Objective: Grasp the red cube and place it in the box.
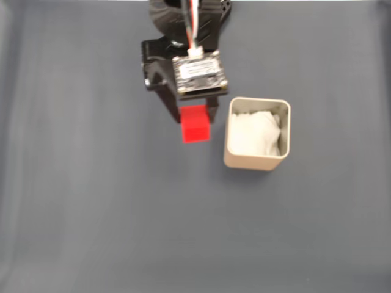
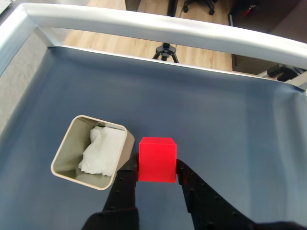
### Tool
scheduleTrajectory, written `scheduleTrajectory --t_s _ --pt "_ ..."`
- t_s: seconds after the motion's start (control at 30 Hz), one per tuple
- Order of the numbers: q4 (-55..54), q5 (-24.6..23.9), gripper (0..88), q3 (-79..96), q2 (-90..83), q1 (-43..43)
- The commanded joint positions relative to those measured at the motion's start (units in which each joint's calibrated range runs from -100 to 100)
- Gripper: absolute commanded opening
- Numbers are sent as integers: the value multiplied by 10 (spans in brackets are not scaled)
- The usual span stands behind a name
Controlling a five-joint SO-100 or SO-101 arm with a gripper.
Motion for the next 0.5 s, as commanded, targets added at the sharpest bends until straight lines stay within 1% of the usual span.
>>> scheduleTrajectory --t_s 0.0,0.23,0.47 --pt "2 4 2 -22 -19 -21" --pt "6 16 2 -25 -24 -66" --pt "13 18 2 -19 -32 -109"
